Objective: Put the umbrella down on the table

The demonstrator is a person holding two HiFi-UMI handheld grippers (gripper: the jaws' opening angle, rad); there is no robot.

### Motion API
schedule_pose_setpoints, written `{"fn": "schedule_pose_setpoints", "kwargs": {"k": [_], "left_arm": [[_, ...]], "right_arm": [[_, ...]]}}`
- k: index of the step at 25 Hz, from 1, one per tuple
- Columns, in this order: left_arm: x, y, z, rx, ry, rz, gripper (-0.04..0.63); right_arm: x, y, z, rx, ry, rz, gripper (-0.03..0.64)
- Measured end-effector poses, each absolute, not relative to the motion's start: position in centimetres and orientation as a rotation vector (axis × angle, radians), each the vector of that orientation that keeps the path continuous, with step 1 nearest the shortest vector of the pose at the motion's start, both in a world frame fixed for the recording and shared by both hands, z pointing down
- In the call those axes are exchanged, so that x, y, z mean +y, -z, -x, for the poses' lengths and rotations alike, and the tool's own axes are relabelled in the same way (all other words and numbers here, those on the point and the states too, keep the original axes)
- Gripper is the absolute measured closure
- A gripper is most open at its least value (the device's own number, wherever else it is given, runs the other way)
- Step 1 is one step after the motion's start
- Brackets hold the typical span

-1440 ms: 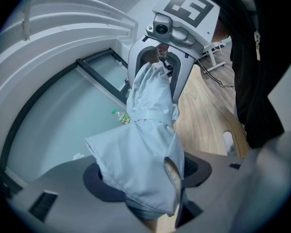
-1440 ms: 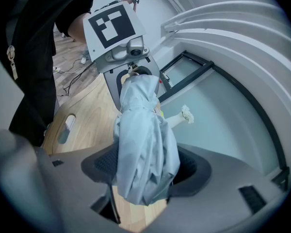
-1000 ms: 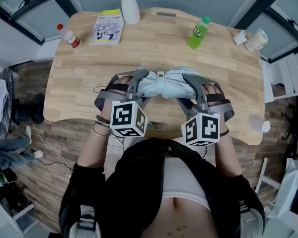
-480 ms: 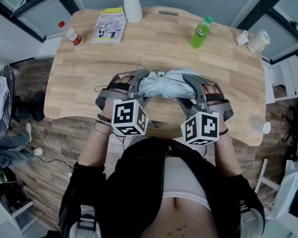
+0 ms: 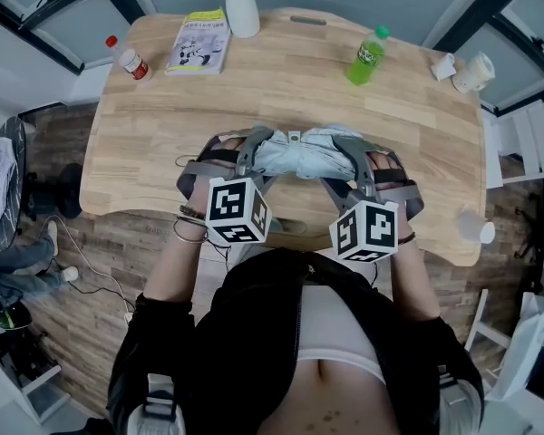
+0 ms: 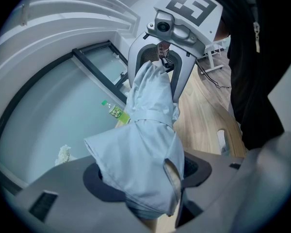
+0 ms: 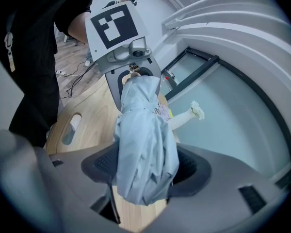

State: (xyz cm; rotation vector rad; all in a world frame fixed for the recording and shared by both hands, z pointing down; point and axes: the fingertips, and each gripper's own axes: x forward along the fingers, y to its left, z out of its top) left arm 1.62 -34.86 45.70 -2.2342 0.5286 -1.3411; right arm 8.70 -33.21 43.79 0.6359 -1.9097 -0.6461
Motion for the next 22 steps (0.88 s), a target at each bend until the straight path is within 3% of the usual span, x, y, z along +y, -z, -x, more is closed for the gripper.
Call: {"fn": "schedule_pose_setpoints", "kwargs": {"k": [22], "left_arm": [[-34.0,-47.8,-1.3,0.491,1.386,2.265,0.308]], "right_arm": [[-32.4,-46.0,-8.4,-1.933,0.592,-0.605,0.307]]}}
